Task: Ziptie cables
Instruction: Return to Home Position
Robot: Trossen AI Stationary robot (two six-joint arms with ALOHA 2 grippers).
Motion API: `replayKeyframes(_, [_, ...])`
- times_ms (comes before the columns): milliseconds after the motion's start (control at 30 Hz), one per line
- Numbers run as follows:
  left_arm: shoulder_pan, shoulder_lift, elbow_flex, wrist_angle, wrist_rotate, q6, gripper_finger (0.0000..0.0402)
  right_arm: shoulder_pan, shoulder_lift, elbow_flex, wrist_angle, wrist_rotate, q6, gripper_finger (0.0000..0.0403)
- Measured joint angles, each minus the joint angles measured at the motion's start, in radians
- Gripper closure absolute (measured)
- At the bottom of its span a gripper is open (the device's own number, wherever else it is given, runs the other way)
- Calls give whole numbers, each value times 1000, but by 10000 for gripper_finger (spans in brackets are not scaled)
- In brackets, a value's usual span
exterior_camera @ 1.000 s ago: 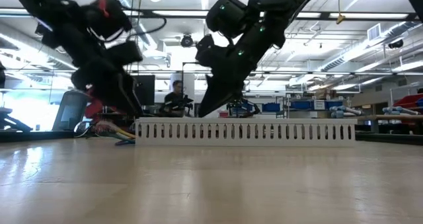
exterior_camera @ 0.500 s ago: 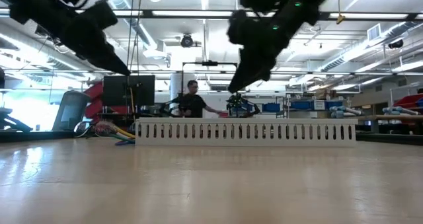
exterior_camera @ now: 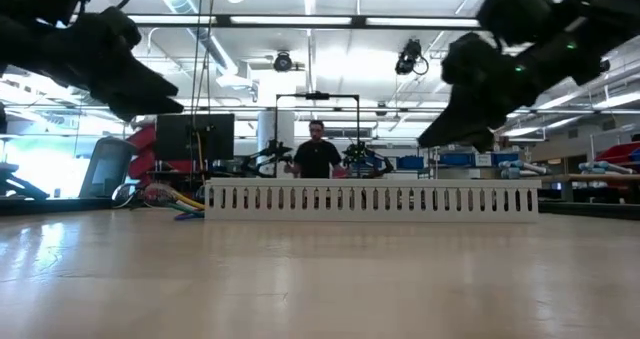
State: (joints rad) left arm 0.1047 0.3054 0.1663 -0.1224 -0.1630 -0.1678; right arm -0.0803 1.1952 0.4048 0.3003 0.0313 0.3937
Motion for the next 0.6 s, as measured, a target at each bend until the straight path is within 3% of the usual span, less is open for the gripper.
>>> replayKeyframes(267, [-49, -114, -47, 20, -9, 5, 93, 0, -223, -162, 91, 3, 16, 403])
replayKeyframes(600, [-110, -232, -124, 72, -77, 65, 93, 0, -381, -305, 194, 7, 16, 403])
